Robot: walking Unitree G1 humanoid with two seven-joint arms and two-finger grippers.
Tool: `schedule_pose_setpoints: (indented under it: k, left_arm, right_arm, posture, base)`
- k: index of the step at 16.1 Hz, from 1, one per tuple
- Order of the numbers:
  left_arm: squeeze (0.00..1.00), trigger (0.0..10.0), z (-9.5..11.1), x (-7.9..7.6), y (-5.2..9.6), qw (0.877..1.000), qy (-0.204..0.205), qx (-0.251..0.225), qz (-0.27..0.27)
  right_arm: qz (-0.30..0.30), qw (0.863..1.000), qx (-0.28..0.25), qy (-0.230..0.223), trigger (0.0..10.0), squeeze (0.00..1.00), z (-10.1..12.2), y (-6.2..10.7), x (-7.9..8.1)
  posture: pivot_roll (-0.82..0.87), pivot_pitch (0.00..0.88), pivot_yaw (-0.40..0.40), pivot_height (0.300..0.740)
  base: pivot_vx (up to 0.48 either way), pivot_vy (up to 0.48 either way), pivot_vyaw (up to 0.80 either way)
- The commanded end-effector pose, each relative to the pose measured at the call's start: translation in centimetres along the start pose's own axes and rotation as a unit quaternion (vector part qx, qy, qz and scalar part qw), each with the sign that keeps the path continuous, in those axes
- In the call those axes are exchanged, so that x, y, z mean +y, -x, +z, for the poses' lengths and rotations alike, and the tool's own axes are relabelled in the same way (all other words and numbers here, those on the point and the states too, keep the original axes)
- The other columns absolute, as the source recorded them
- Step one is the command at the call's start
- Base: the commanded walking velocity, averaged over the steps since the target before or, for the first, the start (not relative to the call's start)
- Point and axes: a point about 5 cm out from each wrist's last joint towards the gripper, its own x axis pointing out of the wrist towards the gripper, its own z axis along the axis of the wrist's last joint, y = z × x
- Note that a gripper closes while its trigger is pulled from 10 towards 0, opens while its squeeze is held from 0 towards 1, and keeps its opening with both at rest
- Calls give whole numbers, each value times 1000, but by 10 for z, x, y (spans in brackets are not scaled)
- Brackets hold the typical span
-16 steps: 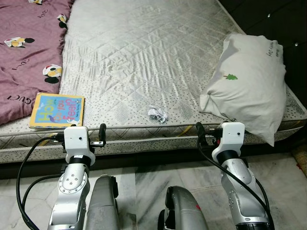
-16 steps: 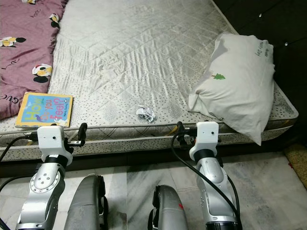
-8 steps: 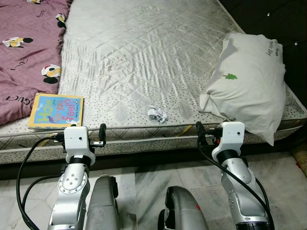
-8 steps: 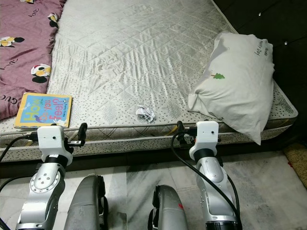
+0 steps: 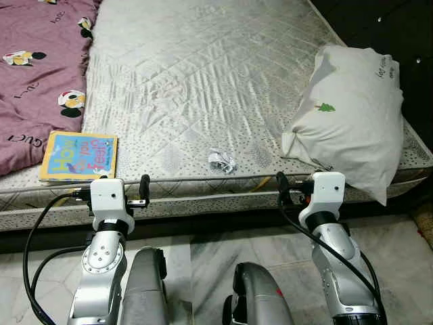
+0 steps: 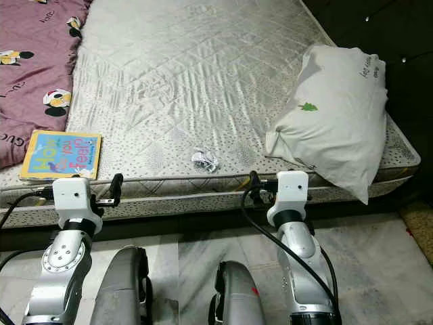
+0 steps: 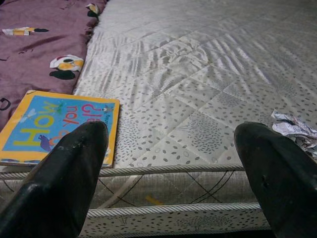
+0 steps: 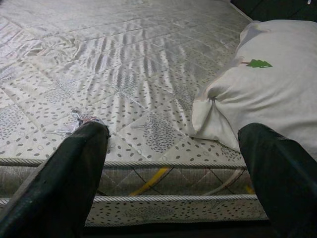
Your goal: Clean up the room
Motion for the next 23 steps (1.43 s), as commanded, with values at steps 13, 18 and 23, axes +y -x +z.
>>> schedule_pose_setpoints:
  k: [13, 18, 23]
  left_arm:
    - [0, 10000, 2, 5, -1, 1000, -8, 1, 23]
    - [0, 10000, 3, 5, 0, 1000, -5, -3, 15]
    - [0, 10000, 2, 4, -1, 1000, 2, -1, 22]
  right_arm:
    - [32, 999, -7, -16, 10000, 0, 2, 0, 5]
    - [49, 999, -12, -15, 10000, 0, 2, 1, 8]
    - [50, 999, -11, -16, 10000, 0, 2, 1, 7]
  posture:
    - [-3, 167, -87, 740]
    - [-3, 170, -87, 740]
    - [-4, 170, -88, 740]
  base:
    - [0, 0, 0]
    - [147, 0, 0]
    - [0, 0, 0]
